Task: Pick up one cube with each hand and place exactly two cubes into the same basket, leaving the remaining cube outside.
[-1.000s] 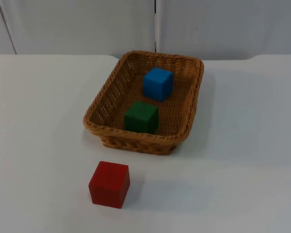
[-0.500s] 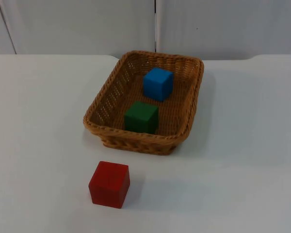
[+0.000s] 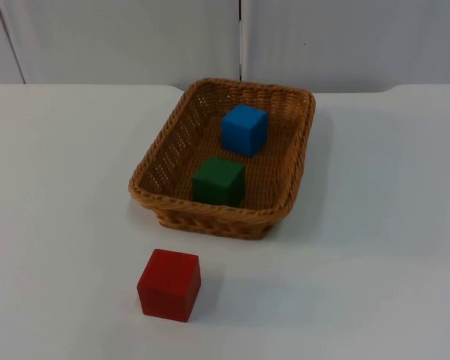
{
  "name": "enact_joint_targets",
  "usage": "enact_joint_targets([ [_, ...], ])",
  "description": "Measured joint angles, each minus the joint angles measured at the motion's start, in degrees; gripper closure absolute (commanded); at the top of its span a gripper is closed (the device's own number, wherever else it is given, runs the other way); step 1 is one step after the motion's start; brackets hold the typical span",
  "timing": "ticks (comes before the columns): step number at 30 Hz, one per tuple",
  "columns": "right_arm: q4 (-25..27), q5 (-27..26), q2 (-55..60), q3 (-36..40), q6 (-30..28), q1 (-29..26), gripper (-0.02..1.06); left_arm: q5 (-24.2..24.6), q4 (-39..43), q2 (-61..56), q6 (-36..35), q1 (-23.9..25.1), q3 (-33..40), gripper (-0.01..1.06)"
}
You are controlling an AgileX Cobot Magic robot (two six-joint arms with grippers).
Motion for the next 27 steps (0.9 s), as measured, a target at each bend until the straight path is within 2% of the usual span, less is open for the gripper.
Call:
enact_joint_targets([
  [27,0.10,0.00,0.00,0.00,0.24,0.00,-0.01,0.00,0.00,0.00,0.00,0.00,0.00,0.00],
])
